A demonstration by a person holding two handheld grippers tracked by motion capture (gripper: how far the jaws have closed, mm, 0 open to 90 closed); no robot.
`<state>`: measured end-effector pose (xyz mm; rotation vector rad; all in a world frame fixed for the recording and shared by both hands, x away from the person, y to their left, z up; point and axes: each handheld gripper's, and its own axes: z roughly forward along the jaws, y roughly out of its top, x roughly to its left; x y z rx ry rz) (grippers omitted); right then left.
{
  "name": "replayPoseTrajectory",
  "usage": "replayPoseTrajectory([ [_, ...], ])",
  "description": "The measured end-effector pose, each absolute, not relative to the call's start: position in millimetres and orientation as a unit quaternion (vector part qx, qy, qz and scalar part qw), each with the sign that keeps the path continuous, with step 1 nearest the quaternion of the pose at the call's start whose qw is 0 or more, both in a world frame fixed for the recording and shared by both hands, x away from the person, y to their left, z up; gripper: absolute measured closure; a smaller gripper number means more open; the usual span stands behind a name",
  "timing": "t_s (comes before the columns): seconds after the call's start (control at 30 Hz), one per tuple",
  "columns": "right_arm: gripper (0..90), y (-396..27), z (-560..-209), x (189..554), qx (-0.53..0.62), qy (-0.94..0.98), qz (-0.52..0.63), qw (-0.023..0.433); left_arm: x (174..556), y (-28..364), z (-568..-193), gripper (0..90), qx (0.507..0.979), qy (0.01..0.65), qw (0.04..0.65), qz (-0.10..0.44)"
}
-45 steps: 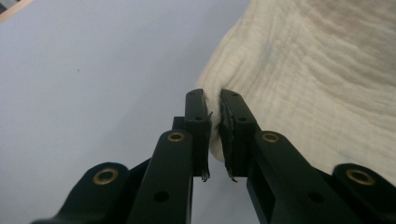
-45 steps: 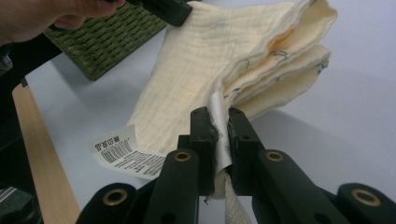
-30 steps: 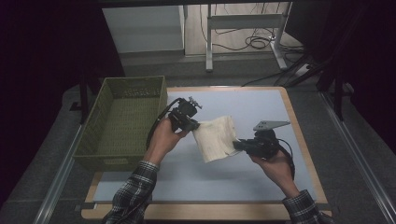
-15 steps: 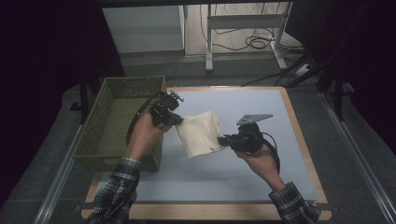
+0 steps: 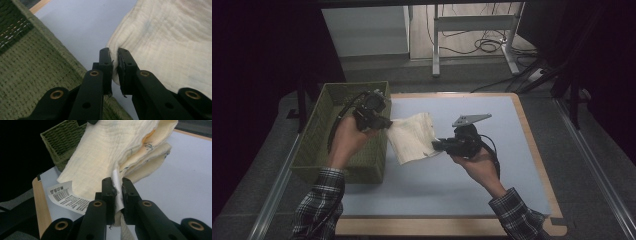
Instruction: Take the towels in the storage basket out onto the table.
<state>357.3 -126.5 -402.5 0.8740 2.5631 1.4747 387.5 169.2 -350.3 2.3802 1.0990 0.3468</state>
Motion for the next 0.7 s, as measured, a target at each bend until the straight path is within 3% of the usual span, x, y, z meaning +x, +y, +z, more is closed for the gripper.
replayPoseTrajectory([
  [0.7,82.9,-65.1,-387.4,358.8,0.252,0.837,0.486,0.026,377.5,223.8,-334.0,82.6,0.852,0.440,0.235,0.157],
])
